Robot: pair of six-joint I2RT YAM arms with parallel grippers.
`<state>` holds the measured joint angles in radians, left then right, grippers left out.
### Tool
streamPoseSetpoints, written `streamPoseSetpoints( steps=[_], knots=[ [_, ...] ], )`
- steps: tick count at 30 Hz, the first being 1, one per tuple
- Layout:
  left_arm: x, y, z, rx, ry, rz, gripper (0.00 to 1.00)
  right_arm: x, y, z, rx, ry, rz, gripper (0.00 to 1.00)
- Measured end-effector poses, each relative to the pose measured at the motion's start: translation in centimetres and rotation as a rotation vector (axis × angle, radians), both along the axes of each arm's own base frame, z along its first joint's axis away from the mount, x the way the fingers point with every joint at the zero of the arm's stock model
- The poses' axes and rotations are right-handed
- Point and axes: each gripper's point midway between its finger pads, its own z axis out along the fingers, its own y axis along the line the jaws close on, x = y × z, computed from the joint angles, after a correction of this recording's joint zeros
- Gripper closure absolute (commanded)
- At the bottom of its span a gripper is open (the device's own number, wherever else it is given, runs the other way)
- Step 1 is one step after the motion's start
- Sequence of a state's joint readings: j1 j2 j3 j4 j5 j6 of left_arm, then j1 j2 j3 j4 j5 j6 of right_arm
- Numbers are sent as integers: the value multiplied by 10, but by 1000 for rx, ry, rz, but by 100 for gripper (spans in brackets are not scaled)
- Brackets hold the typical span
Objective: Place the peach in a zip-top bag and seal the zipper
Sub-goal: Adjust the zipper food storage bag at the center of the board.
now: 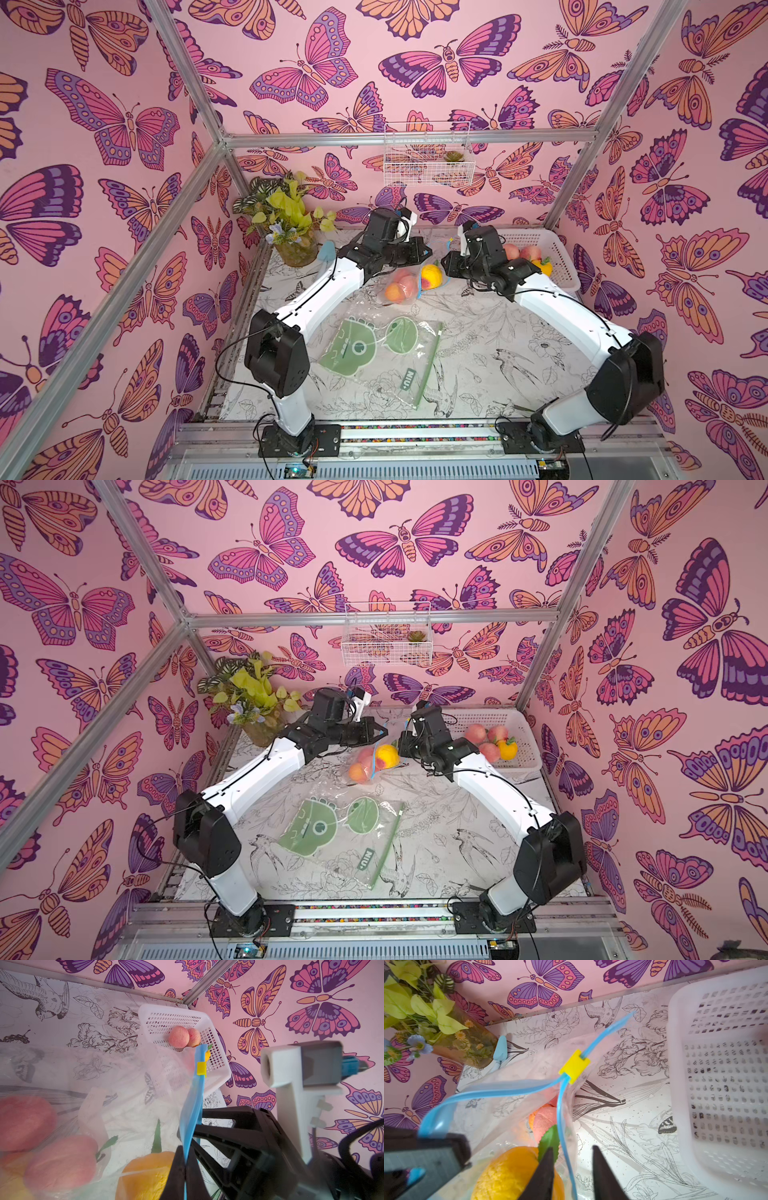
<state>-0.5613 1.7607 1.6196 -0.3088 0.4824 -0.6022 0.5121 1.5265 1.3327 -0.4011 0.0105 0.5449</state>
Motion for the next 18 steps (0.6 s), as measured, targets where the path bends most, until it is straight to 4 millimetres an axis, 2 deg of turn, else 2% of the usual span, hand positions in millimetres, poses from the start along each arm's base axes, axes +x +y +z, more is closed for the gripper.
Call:
streamPoseSetpoints(
  steps=[4,11,14,18],
  knots=[
    [2,4,3,29,-29,-4,100,-3,1,4,15,3,4,88],
    [15,10,18,112,-137,-11,100,-11,6,42,126,-62,16,89],
    [17,14,17,164,-182,-23,100,-11,10,53,179,-83,22,90],
    [19,20,10,238,-237,-42,100,-10,14,56,220,-90,26,90]
  ],
)
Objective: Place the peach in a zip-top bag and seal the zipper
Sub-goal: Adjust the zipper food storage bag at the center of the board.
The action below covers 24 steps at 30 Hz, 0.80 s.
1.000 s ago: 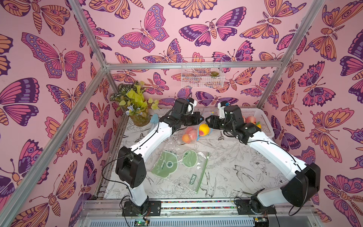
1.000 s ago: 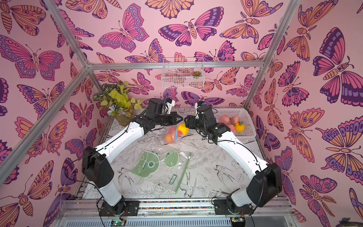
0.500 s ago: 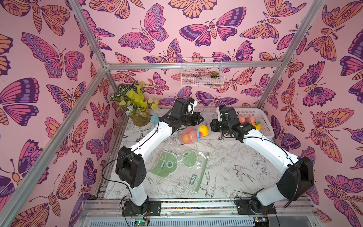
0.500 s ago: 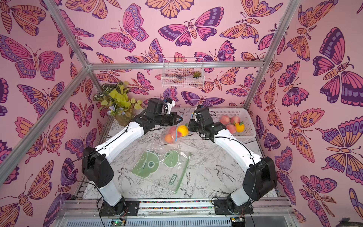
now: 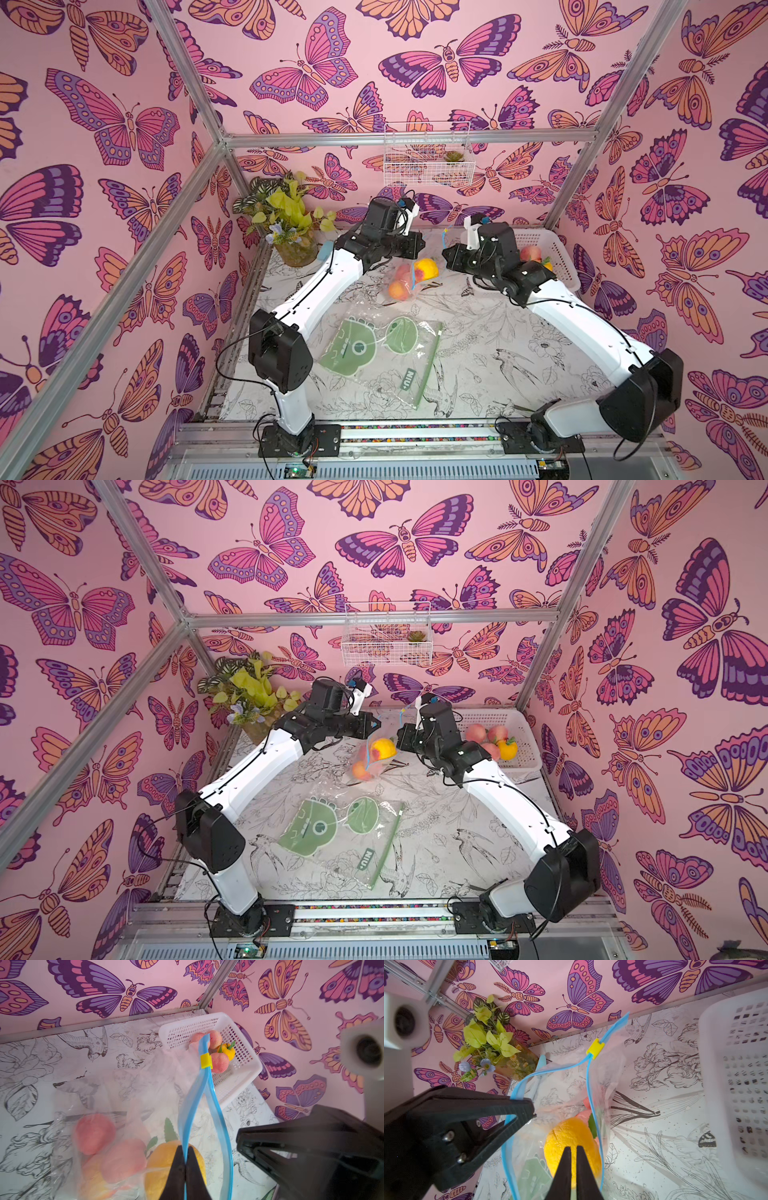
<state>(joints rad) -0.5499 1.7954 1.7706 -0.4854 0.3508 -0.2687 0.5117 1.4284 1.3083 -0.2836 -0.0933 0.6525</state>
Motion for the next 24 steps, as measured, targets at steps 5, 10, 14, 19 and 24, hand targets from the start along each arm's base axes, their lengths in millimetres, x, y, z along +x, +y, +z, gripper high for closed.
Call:
streamPoseSetpoints(
  steps=[5,10,14,19,24],
  knots=[
    [-1,2,-3,59,-52,-44,100,0,1,-1,-2,-3,6,73],
    [-7,1,10,68,-82,-96,100,-1,-9,1,-59,-33,6,52],
    [-11,0,36,37,-117,-152,100,2,-39,15,-102,-90,-24,45],
    [-7,5,52,-7,-123,-214,100,5,-97,30,-126,-173,-59,42],
    [4,12,38,4,-89,-258,100,0,-110,19,-226,-241,46,41]
  ],
)
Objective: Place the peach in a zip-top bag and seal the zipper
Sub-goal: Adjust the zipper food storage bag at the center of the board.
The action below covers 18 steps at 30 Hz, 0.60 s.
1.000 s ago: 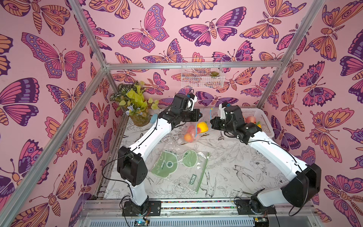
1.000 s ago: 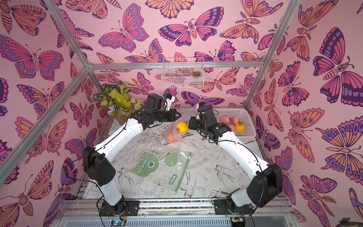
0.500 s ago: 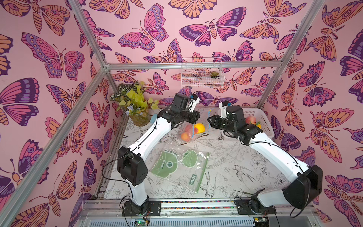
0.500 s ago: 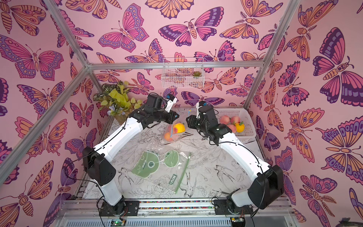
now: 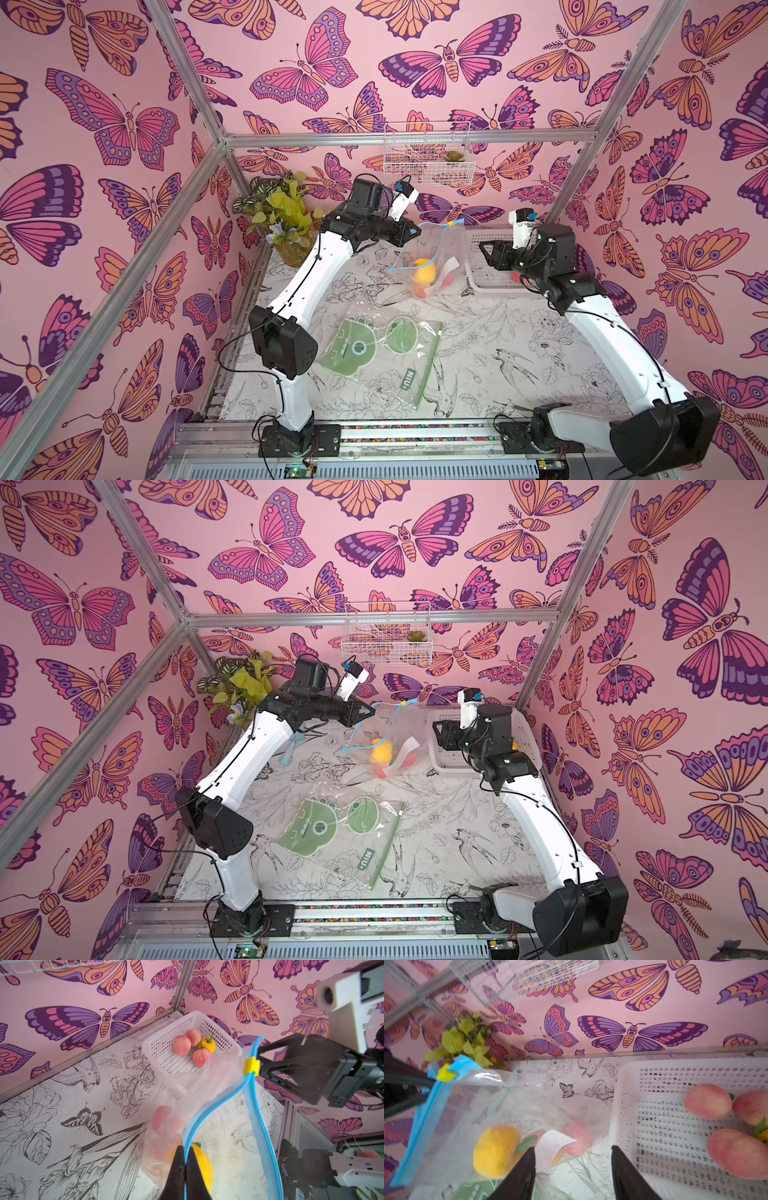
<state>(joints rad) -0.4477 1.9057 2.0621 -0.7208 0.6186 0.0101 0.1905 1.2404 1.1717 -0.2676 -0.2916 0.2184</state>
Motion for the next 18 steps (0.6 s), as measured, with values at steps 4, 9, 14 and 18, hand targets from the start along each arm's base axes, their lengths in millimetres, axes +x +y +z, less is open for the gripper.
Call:
streamPoseSetpoints(
  steps=[4,9,14,18],
  knots=[
    [-2,-2,-19,26,35,-38,100,-10,17,-7,-109,-66,179,42],
    [-10,-6,-22,23,46,-89,100,-19,34,-8,-202,-146,370,46],
    [-17,-12,-21,19,39,-125,100,-18,49,-1,-246,-205,510,48],
    [-21,-15,-21,18,38,-142,100,-20,60,7,-275,-248,588,49]
  ],
)
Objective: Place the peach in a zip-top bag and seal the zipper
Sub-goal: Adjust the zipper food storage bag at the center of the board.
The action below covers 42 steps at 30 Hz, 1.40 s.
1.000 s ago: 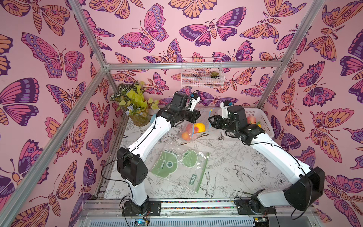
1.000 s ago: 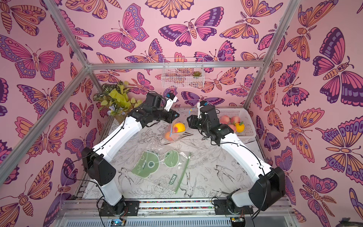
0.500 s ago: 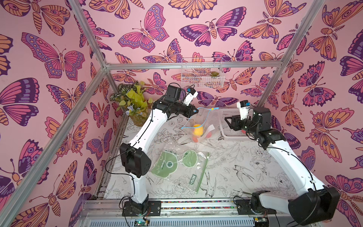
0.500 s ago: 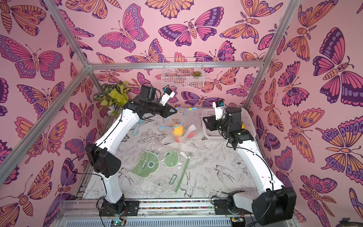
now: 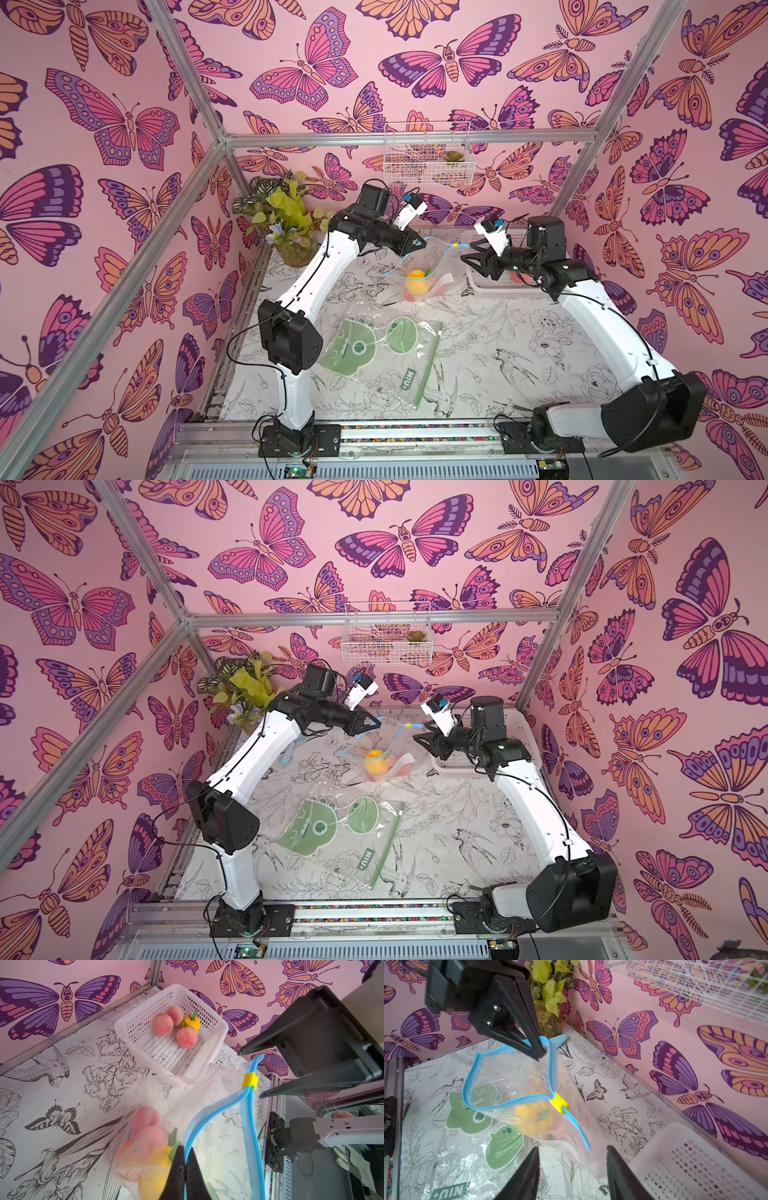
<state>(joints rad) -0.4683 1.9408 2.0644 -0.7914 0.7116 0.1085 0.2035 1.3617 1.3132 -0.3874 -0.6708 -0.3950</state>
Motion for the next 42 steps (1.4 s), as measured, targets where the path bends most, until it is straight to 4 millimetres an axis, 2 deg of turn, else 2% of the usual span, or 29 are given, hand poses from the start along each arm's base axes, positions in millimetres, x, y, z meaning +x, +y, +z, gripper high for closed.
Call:
streamPoseSetpoints(
  steps=[3,9,17,20,22,23,26,28,33,35,42],
  knots=[
    [-2,-2,0,1,0,-8,100,1,5,4,-17,-22,30,52],
    [-2,-2,0,1,-2,-10,100,5,6,-2,-61,-23,58,67],
    [-2,-2,0,1,-2,-10,100,-2,12,-7,-78,-4,110,85],
    [-2,-2,0,1,-2,-10,100,-3,16,-7,-82,-8,126,100],
    [-2,-2,0,1,-2,-10,100,-4,18,-8,-81,-2,134,100],
    [-2,-2,0,1,-2,-10,95,-5,18,-8,-82,0,136,100],
    [-2,-2,0,2,-5,-12,68,-5,19,-7,-82,2,137,100],
    [-3,-1,-1,8,-5,-9,55,-6,19,-6,-82,1,138,100],
    [-8,-2,4,38,-62,-17,45,-8,21,-4,-69,5,150,100],
    [-12,-4,11,49,-103,-25,39,-10,22,-3,-63,5,157,100],
    [-30,-11,35,67,-235,-64,29,-15,25,-1,-47,14,177,100]
  ],
)
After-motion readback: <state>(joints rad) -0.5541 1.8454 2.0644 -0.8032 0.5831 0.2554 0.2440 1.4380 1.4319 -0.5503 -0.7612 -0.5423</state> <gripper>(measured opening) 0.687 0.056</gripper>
